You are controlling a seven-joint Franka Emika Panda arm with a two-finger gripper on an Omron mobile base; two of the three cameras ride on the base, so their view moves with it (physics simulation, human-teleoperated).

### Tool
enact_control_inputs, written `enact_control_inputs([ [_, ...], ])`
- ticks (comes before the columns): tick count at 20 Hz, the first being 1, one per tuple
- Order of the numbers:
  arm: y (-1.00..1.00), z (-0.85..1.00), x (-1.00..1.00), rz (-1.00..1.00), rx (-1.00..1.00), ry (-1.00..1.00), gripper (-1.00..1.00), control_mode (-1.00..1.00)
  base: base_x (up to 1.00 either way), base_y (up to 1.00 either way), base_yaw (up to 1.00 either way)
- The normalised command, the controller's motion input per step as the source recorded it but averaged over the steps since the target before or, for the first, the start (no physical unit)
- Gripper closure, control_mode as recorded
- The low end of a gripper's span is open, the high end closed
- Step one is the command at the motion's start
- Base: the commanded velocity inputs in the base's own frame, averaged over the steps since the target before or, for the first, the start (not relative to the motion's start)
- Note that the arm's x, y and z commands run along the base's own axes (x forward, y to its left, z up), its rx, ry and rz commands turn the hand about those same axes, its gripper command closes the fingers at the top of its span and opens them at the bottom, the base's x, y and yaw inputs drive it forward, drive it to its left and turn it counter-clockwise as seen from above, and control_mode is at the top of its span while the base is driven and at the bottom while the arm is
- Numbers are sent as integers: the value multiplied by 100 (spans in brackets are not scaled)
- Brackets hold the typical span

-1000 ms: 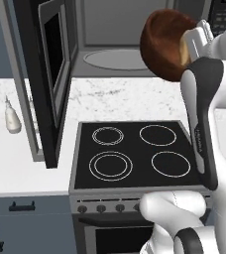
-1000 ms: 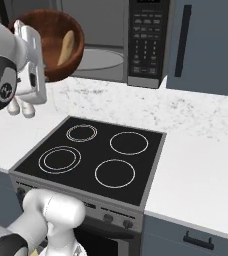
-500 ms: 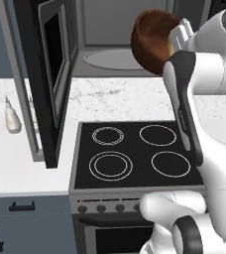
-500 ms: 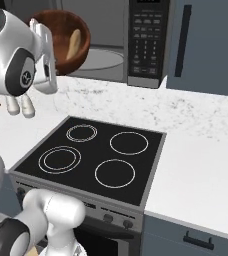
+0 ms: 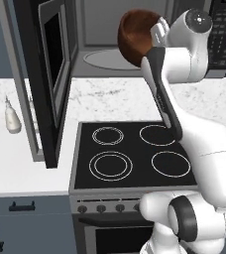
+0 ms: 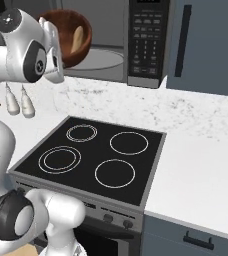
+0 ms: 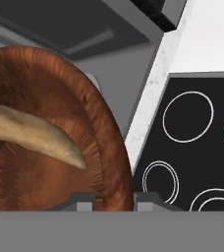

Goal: Pick the sweet potato from the sink and place it in the bowl. Then pick the bowl and place it in the microwave. Then close the microwave door and press the start button.

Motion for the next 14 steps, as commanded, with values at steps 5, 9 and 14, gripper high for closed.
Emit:
enact_control_inputs([
  [5,4,0,54,0,-1,4,100,-100,0,0,0],
  [9,1,-14,45,0,0,3,100,-100,0,0,0],
  [14,0,-17,40,1,0,2,100,-100,0,0,0],
])
